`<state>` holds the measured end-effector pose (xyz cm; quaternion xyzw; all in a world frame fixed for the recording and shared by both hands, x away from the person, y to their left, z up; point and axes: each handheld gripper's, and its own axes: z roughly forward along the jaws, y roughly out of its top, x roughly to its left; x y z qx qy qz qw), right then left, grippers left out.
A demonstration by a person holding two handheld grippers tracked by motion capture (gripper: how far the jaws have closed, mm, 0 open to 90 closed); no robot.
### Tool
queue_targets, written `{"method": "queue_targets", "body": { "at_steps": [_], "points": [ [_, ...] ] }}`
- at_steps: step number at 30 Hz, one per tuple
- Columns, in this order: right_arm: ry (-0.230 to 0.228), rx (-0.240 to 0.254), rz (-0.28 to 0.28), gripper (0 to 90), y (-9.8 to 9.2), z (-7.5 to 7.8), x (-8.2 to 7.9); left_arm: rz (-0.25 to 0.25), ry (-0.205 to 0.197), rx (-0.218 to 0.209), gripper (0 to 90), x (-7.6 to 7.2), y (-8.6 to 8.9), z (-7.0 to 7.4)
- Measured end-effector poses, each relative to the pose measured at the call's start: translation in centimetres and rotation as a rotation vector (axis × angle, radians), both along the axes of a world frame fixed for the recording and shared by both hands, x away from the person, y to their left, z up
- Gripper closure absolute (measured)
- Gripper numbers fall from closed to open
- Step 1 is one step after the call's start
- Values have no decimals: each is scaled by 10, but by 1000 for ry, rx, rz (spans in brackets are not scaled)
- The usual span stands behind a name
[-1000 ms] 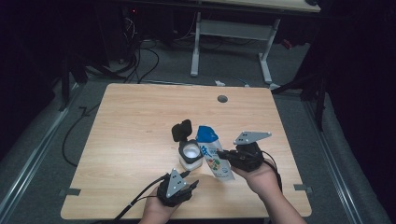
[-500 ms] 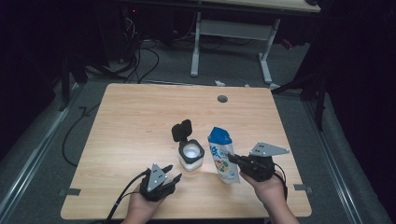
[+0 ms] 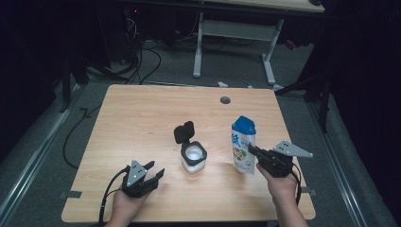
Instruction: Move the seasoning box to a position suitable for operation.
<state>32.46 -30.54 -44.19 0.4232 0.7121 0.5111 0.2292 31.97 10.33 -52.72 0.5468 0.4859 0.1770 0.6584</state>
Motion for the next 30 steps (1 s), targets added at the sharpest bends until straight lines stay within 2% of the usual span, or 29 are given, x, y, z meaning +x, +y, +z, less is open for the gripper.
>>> {"method": "queue_targets", "body": {
  "at_steps": [3,7,12,15,20,26,30],
  "points": [
    [-18,16,-30,900,-8,-2,4,19,-3,-7,498,2,7,0],
    [-53,8,-69,900,-17,-6,9,37,-6,-14,495,4,14,1],
    [-65,18,-91,900,-22,-13,16,59,-6,-24,495,7,21,3],
    [-65,19,-97,900,-23,-18,20,58,-5,-5,495,8,22,2],
    [-68,26,-103,900,-21,-23,26,54,21,33,498,10,22,-5],
    [-81,18,-112,900,-18,-27,32,41,10,34,497,8,23,-3],
    [-95,25,-119,900,-19,-30,30,37,12,23,497,8,24,-3]
  ]
}}
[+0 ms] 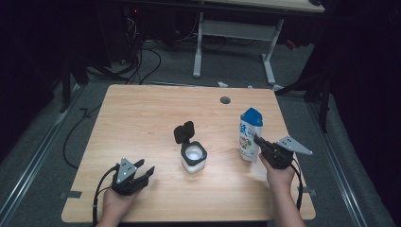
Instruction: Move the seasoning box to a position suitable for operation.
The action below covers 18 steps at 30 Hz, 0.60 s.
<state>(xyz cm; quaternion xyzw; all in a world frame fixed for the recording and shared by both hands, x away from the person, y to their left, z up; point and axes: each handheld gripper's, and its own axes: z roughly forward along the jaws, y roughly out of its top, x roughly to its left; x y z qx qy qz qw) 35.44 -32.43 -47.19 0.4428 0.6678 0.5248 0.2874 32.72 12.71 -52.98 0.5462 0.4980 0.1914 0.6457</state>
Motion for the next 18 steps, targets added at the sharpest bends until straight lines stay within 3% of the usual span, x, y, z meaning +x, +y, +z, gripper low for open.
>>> {"method": "queue_targets", "body": {
  "at_steps": [10,18],
  "points": [
    [6,10,-17,897,-8,-9,-16,8,16,1,497,1,0,-1],
    [17,-12,-23,890,-11,-12,-25,5,17,1,496,1,-1,-1]
  ]
}}
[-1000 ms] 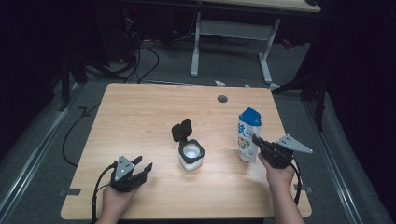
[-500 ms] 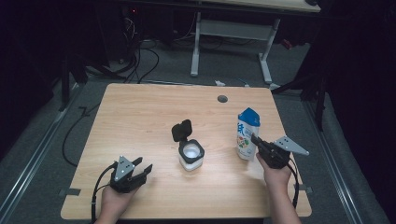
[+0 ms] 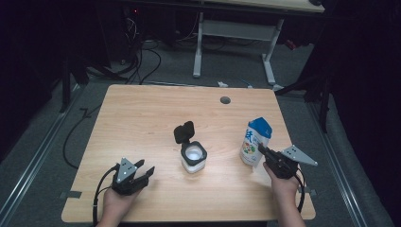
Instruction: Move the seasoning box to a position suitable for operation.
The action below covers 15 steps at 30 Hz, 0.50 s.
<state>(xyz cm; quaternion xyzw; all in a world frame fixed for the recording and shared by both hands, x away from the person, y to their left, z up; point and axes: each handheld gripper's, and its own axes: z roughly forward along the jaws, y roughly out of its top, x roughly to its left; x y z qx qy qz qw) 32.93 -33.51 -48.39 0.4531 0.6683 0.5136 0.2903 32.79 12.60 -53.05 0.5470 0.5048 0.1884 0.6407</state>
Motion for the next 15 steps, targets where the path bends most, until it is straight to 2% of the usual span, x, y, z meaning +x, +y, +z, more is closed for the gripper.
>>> {"method": "queue_targets", "body": {
  "at_steps": [6,15],
  "points": [
    [-1,-3,-6,829,-1,-1,-5,-4,2,1,495,-1,-1,0],
    [24,-14,-42,655,-3,-3,-9,-8,7,-8,494,0,-2,-1]
  ]
}}
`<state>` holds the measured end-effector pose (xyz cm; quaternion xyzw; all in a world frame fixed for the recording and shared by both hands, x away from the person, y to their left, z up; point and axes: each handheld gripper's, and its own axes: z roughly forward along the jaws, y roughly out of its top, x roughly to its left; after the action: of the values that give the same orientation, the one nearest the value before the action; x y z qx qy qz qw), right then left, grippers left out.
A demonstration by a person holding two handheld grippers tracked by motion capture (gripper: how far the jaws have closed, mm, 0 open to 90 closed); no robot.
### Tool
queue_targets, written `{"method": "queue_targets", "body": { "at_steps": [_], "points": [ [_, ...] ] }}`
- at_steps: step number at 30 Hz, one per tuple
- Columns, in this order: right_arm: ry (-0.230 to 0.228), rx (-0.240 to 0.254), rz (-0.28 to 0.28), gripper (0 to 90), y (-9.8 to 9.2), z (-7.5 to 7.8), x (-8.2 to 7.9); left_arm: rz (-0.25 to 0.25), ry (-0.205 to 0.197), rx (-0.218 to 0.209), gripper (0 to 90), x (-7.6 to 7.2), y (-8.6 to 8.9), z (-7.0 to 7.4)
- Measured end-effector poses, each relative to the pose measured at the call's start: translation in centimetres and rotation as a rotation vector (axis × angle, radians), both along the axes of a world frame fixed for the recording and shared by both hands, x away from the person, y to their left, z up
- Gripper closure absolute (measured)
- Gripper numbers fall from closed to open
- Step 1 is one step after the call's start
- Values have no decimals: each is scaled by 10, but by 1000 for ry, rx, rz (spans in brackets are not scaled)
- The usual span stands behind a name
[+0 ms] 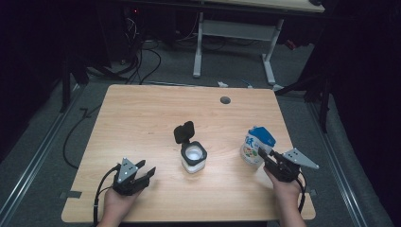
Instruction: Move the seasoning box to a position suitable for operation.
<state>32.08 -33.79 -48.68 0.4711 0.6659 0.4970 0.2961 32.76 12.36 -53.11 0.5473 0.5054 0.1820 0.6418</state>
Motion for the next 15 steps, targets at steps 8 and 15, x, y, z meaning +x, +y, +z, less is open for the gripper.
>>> {"method": "queue_targets", "body": {
  "at_steps": [8,15],
  "points": [
    [47,-30,-32,496,-2,-9,-11,-12,10,-1,484,0,-3,-1],
    [69,-63,-31,451,1,-22,-26,-19,14,-16,462,-1,-6,1]
  ]
}}
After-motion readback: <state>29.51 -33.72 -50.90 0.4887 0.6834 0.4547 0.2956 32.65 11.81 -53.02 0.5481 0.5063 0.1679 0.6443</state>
